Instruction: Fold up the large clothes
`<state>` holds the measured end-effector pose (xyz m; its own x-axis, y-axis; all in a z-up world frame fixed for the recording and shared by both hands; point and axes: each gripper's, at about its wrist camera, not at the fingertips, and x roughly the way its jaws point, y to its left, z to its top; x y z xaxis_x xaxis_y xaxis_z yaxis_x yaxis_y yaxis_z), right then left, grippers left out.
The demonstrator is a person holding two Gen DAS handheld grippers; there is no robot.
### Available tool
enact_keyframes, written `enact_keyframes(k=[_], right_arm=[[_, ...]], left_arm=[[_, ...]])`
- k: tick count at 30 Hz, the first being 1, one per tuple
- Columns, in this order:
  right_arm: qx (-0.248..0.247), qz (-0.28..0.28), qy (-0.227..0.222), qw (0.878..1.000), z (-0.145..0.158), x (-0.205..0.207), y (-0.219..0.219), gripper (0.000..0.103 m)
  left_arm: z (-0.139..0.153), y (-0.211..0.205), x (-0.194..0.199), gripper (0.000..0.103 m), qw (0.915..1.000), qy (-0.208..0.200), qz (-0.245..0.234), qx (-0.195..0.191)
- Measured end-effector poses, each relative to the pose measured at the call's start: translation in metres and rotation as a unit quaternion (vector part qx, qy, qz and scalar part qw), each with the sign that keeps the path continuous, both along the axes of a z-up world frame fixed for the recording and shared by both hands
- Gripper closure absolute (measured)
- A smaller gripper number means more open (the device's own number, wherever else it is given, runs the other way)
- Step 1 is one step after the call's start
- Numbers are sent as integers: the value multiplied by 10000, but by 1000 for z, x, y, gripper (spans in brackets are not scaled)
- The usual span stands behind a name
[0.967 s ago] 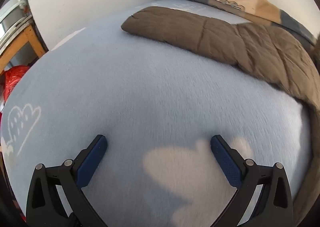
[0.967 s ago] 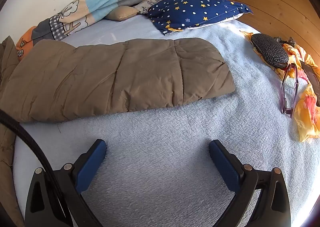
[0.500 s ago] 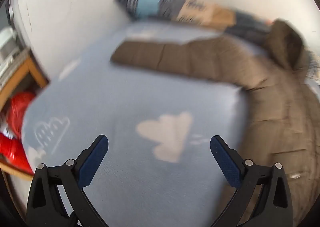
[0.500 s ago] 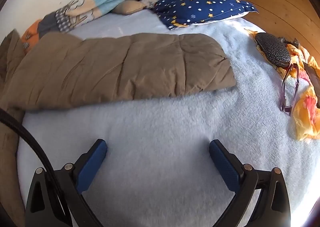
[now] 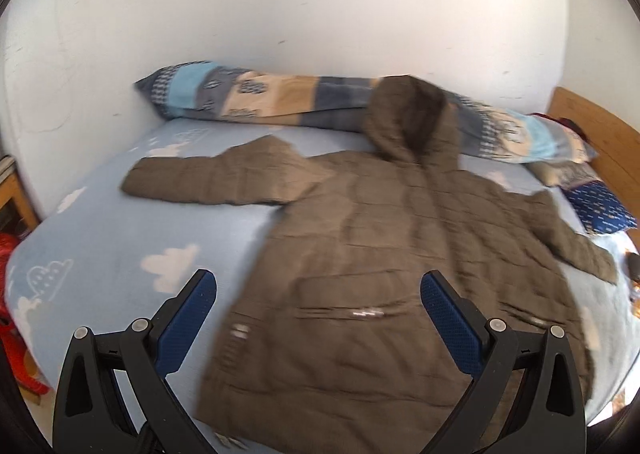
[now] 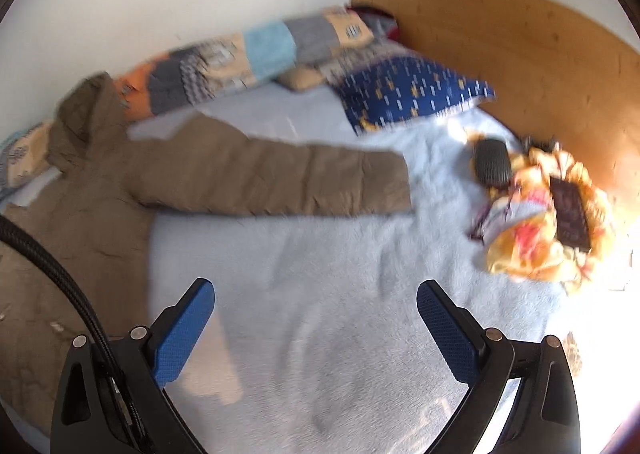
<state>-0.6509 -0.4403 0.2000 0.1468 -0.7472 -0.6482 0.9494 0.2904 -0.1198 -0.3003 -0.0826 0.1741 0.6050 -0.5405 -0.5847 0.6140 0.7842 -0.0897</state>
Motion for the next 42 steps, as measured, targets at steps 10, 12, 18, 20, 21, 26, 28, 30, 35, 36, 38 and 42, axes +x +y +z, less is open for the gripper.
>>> enact_keyframes(k=[10,12,18,20,21,26,28,30,35,36,38,42], right_arm=[[-772,740,-15,9943,39,76,79,0],[-789,791,-95,9937,31,87,88,0],[-617,1090,-53,9921,10,97,97,0],[-643,1157,3,9912,7,98,101,0],[-622,1190,20,9909,6,100,101,0],[-551,1380,81,9889,3,103,102,0],[-543,1454,47,9879,4,103,103,0],[-525,1506,10,9872,5,103,103,0],[-465,1605,-63,9859,7,102,102,0],[-457,1616,-63,9858,7,102,102,0],[-431,1644,-75,9854,7,103,101,0],[-395,1682,-105,9849,6,102,101,0]], left_arm=[[16,-16,-73,1,9974,-150,-709,19],[17,-20,-84,1,9974,-184,-692,67],[12,-28,-105,1,9969,-208,-677,339],[9,-33,-110,1,9969,-205,-658,383],[8,-36,-112,1,9969,-196,-630,420],[3,-48,-119,1,9962,-191,-635,558],[2,-55,-121,1,9957,-204,-659,625],[1,-60,-123,1,9951,-227,-677,678],[-4,-68,-124,1,9942,-218,-718,774],[-5,-68,-125,1,9940,-229,-711,795],[-8,-71,-125,1,9938,-206,-741,809],[-12,-75,-127,1,9932,-200,-756,860]])
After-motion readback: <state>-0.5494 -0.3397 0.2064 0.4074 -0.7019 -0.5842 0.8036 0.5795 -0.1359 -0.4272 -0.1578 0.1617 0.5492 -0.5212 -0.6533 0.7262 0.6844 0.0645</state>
